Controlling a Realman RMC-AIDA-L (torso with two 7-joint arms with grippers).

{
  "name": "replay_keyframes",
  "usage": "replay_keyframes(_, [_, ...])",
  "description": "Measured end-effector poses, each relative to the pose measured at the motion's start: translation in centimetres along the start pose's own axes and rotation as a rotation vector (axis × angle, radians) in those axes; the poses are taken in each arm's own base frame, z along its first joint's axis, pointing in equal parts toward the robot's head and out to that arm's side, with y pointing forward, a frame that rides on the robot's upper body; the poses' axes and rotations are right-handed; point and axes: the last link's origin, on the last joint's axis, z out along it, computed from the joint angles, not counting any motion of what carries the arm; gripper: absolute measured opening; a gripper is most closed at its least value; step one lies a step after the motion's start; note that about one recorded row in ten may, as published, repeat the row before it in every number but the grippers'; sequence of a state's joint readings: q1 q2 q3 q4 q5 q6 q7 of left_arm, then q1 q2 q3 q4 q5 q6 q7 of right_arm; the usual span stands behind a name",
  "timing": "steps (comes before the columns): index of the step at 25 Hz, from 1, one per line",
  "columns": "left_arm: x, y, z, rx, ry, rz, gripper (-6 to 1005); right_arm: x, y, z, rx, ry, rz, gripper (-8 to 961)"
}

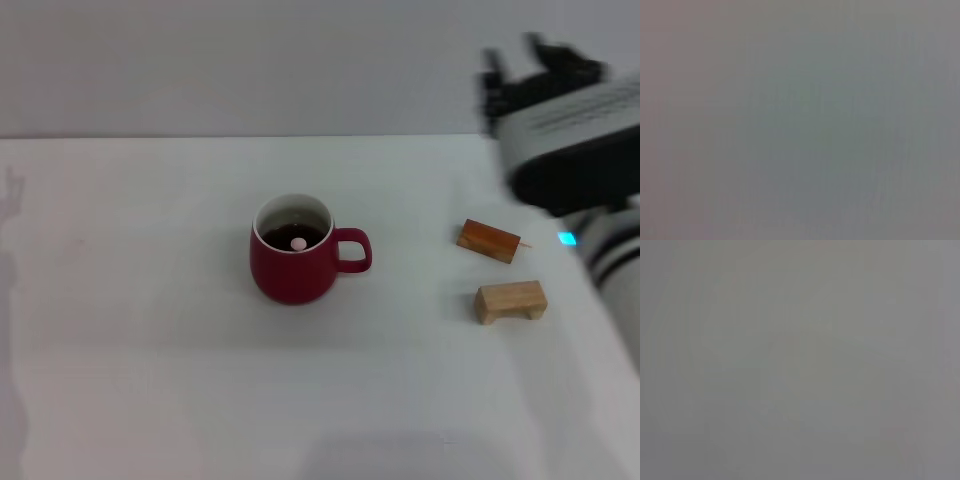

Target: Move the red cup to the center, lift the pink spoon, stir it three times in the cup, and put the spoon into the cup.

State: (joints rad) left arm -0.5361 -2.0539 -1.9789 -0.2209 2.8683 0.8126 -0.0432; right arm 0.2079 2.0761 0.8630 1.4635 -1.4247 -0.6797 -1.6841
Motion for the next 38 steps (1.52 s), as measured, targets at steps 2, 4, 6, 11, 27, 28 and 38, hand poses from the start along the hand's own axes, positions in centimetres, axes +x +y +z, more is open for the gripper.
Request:
replay_keyframes(2, [0.0, 0.0, 0.0, 0.000, 0.000, -0.004, 843, 1.4, -2.6, 0.0, 0.078, 0.041, 0.045, 367])
replay_keyframes(4, [0.0, 0.0, 0.0, 0.000, 0.000, -0.006, 843, 2.8, -4.8, -0.1, 0.146, 0.078, 0.075, 367])
replay_keyframes(6, [0.0, 0.0, 0.0, -0.001, -0.001, -0.007, 843, 4.1, -6.4, -0.6, 0.197, 0.115, 0.085, 367])
replay_keyframes(11, [0.0, 0.1, -0.1, -0.001, 0.001, -0.008, 843, 7.3, -10.4, -1.8, 0.334, 0.191, 0.113, 367])
replay_keyframes(27, [-0.2, 0.0, -0.2, -0.003, -0.001, 0.004, 843, 15.9, -18.8, -6.0, 0.592, 0.121, -0.077, 367])
replay_keyframes(28, [-0.2, 0.1, -0.3, -0.003, -0.002, 0.002, 843, 16.2, -19.0, -6.4, 0.597, 0.061, -0.066, 367])
replay_keyframes(38, [-0.7, 0.4, -0.5, -0.006, -0.018, -0.007, 843, 17.9, -20.7, -9.5, 0.380, -0.275, 0.287, 367])
